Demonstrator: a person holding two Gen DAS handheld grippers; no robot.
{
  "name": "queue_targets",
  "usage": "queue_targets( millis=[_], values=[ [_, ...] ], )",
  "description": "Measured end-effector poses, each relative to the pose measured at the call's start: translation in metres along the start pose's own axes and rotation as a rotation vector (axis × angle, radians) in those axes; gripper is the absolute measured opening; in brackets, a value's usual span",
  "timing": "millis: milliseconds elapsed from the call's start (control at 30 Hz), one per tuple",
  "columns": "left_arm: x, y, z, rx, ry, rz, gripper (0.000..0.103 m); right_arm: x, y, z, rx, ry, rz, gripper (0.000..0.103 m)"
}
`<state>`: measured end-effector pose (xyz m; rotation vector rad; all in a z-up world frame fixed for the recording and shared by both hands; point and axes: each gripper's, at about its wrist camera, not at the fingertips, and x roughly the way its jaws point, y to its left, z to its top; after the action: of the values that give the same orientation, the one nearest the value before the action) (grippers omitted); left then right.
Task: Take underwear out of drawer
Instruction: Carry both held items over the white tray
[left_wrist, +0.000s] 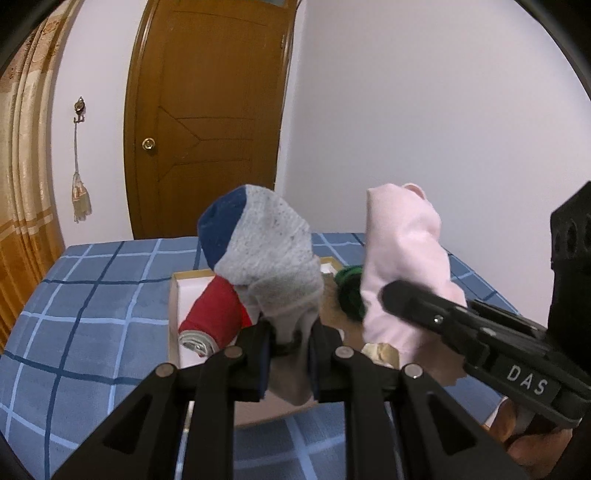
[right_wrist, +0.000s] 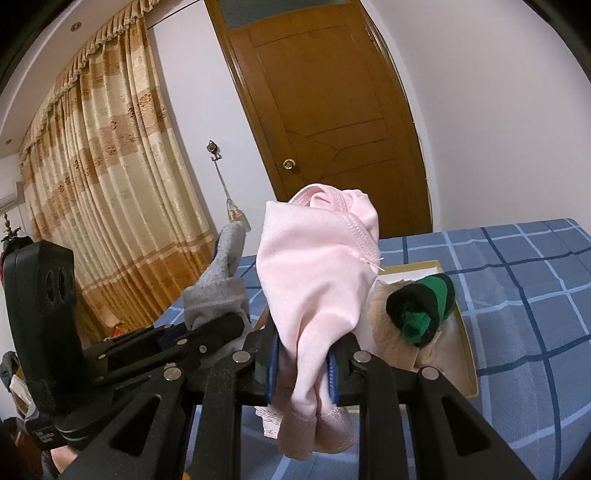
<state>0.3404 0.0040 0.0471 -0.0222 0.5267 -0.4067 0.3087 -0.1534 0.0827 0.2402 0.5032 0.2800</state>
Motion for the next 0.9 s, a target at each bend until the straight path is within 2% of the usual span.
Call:
queue_targets(
  millis=[200,433,633,900],
  values=[
    [0.024,0.004,0.011,0.01,-0.008,0.029,0.014,0.026,-0.007,0.008,0.007,0.001,-0.034,0.023],
    [0.063,0.014,0.022,0.016,-0.02,0.1,0.014,0.074,-0.023,0.017,-0.025,-0.011,-0.1,0.023],
    [0.096,0.023,0.018,0.001,-0.023,0.137,0.014,0.102,-0.035,0.016,-0.043,-0.027,-0.133,0.023],
    [0.116,0.031,0.007,-0.014,-0.059,0.177,0.014,0.131,-0.038,0.001,-0.059,-0.03,-0.163,0.023]
  ],
)
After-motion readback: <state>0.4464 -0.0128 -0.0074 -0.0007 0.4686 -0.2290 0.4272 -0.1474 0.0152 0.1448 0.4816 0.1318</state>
